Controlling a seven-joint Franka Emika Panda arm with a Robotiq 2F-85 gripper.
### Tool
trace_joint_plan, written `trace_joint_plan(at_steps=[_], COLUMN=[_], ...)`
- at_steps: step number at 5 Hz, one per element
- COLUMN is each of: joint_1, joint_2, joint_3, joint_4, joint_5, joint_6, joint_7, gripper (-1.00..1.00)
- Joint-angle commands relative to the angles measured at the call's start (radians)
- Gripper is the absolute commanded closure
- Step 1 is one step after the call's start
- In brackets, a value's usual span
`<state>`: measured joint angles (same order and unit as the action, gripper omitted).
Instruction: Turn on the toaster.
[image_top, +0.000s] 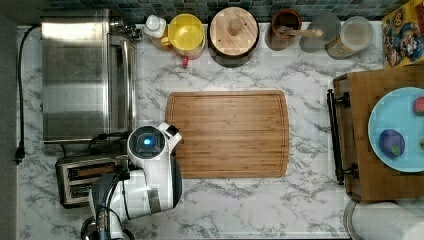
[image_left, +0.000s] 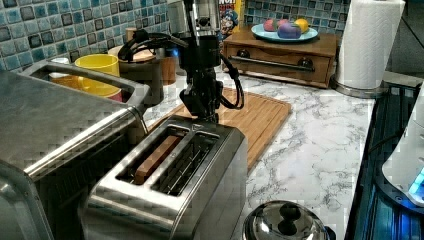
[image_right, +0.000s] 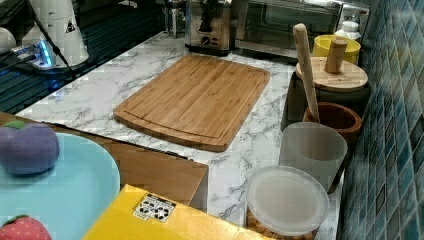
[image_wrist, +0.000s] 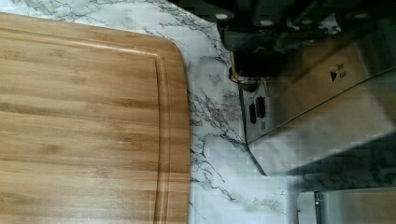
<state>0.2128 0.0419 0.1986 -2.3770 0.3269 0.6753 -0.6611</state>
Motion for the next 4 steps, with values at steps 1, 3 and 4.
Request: trace_joint_plan(at_steps=[1,3,4], joint_1=[-0.030,-0.024,-0.015], joint_2=[0.189,0.189,0.189], joint_3=[-0.042,-0.048,-0.056], joint_4=[-0.264,-0.264,-0.264], joint_5=[-0.050,-0.049,-0.046], joint_6=[0.070,0.069,0.069], joint_7=[0.033,0.032,0.030], gripper=[1.00,1.00,1.00])
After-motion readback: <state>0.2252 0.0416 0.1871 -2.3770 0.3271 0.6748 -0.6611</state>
